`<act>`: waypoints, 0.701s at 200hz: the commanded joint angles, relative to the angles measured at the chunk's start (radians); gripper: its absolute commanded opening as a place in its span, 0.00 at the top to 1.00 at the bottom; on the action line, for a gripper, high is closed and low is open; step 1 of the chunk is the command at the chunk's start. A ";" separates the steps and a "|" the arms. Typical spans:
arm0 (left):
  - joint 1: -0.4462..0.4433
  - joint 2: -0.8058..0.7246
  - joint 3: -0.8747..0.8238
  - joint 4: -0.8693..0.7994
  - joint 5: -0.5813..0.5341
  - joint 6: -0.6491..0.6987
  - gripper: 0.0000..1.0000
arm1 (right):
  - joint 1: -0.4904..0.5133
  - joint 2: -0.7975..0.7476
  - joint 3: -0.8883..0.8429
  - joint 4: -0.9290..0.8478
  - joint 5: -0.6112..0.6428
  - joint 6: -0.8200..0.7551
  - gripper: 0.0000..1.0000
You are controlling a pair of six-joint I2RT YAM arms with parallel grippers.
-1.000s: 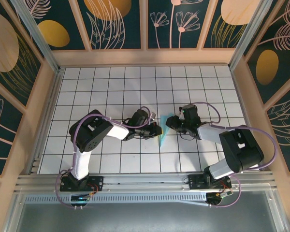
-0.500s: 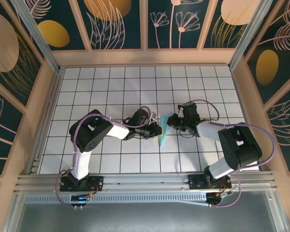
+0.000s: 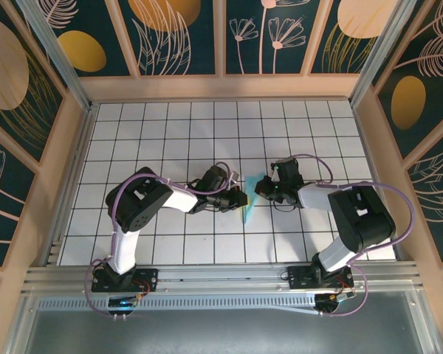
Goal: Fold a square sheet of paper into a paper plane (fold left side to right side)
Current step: Fold the wing for the fifth time at the center of the table.
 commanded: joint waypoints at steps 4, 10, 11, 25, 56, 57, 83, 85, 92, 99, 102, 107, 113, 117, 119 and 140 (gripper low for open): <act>0.005 0.081 -0.008 -0.077 -0.117 0.039 0.97 | 0.007 0.024 0.012 -0.021 0.025 0.000 1.00; 0.005 0.081 -0.010 -0.074 -0.117 0.040 0.97 | 0.006 0.026 0.012 -0.022 0.025 0.000 1.00; 0.005 0.081 -0.011 -0.075 -0.117 0.040 0.97 | 0.006 0.026 0.012 -0.022 0.025 0.000 1.00; 0.005 0.083 -0.011 -0.074 -0.117 0.038 0.97 | 0.007 0.035 0.011 -0.028 0.028 0.001 1.00; 0.005 0.083 -0.013 -0.064 -0.117 0.033 0.97 | 0.007 0.047 0.006 -0.056 0.055 0.002 1.00; 0.006 0.083 -0.013 -0.063 -0.116 0.033 0.97 | 0.006 0.047 0.006 -0.057 0.057 0.002 1.00; 0.006 0.053 -0.026 -0.066 -0.128 0.032 0.94 | 0.007 0.046 -0.017 -0.067 0.079 0.000 1.00; 0.006 0.051 -0.026 -0.066 -0.130 0.032 0.93 | 0.007 0.046 -0.018 -0.068 0.082 0.000 1.00; 0.005 0.036 -0.029 -0.067 -0.137 0.031 0.92 | 0.007 0.046 -0.023 -0.071 0.087 -0.002 1.00; 0.005 0.018 -0.031 -0.073 -0.144 0.034 0.90 | 0.007 0.044 -0.029 -0.070 0.088 -0.005 1.00; 0.005 0.012 -0.031 -0.077 -0.147 0.035 0.89 | 0.007 0.044 -0.032 -0.070 0.089 -0.007 1.00; 0.005 0.000 -0.030 -0.083 -0.150 0.038 0.87 | 0.007 0.042 -0.036 -0.068 0.089 -0.008 1.00; 0.006 -0.014 -0.028 -0.091 -0.155 0.041 0.85 | 0.006 0.041 -0.041 -0.065 0.089 -0.009 1.00; 0.006 -0.023 -0.027 -0.096 -0.156 0.042 0.84 | 0.006 0.040 -0.044 -0.065 0.089 -0.009 1.00; 0.005 -0.029 -0.027 -0.098 -0.157 0.043 0.83 | 0.007 0.040 -0.045 -0.065 0.090 -0.009 1.00; 0.005 -0.081 -0.030 -0.117 -0.170 0.047 0.80 | 0.007 0.037 -0.050 -0.061 0.092 -0.012 1.00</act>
